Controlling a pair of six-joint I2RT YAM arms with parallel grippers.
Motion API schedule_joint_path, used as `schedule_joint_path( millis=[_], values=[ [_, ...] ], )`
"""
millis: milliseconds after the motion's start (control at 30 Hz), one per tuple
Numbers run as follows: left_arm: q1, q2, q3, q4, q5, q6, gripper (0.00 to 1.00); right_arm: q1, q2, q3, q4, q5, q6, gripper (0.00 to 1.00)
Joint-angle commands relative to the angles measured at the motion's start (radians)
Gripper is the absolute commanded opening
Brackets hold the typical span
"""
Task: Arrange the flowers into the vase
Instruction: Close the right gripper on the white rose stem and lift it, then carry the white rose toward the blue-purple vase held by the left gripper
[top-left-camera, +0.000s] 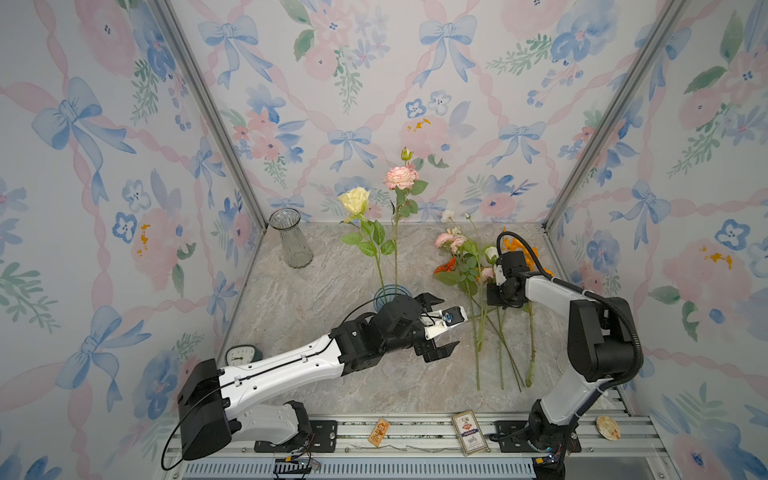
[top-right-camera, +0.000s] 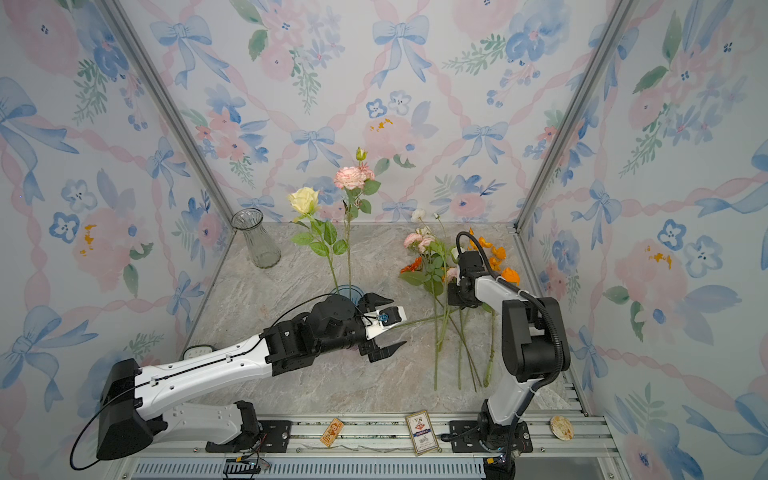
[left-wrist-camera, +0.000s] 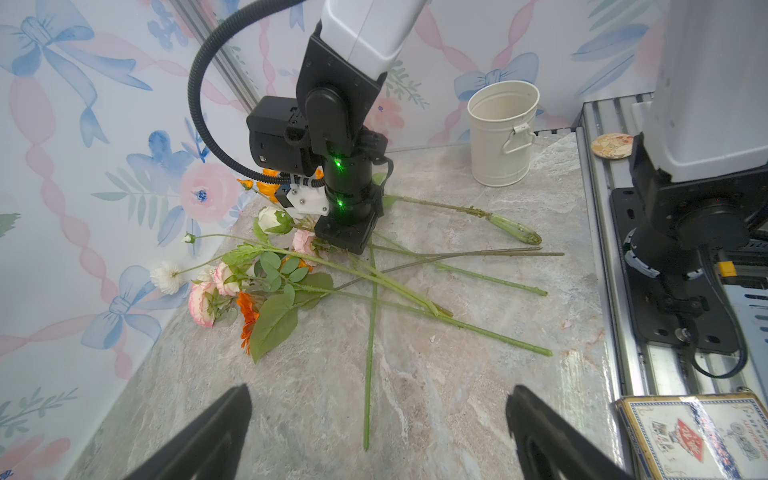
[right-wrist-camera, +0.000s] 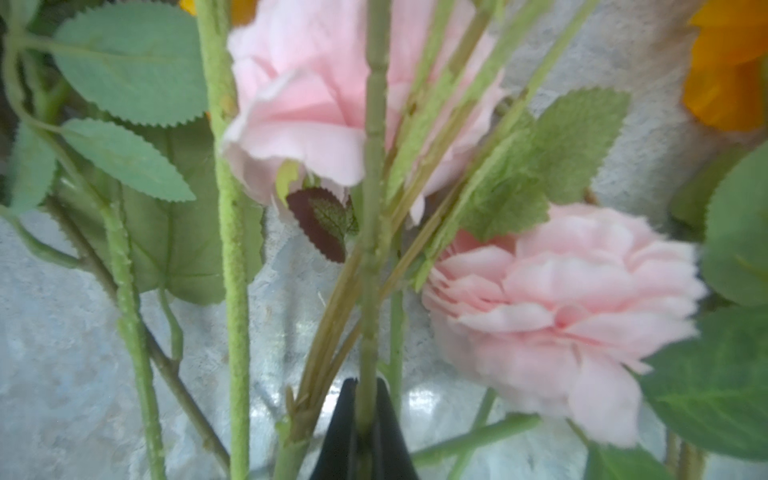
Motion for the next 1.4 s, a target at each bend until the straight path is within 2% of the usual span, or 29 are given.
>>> schedule_joint_path(
  millis=[0,367,500,567,700,800,900,1200,1367],
  values=[
    [0.000,-0.008,-0.010,0.013,-0.001,0.014,0.98,-0.001,-0.095,-0.020,-0.001,-0.021,-0.004,0.00],
    [0.002,-0.049,-0.016,0.013,-0.039,0.034,0.98,-0.004,-0.373,-0.046,-0.075,-0.011,0.018,0.00],
    [0.022,-0.098,-0.026,0.010,-0.027,0.064,0.98,-0.004,-0.490,-0.061,-0.018,-0.102,0.075,0.00],
    [0.048,-0.133,-0.027,-0.002,0.009,0.081,0.98,-0.003,-0.550,-0.075,0.055,-0.154,0.126,0.00],
    [0.154,-0.210,-0.030,-0.012,0.160,0.088,0.98,0.019,-0.641,-0.081,0.216,-0.215,0.229,0.00],
    [0.244,-0.237,-0.026,-0.011,0.280,0.073,0.98,0.066,-0.674,-0.067,0.324,-0.216,0.269,0.00],
    [0.307,-0.250,-0.023,-0.011,0.350,0.064,0.98,0.121,-0.697,-0.053,0.417,-0.190,0.311,0.00],
    [0.404,-0.304,-0.030,-0.011,0.398,0.079,0.98,0.366,-0.710,-0.009,0.754,-0.016,0.358,0.00],
    [0.421,-0.300,-0.024,-0.012,0.429,0.068,0.98,0.459,-0.681,-0.024,0.929,0.017,0.373,0.00]
  ],
)
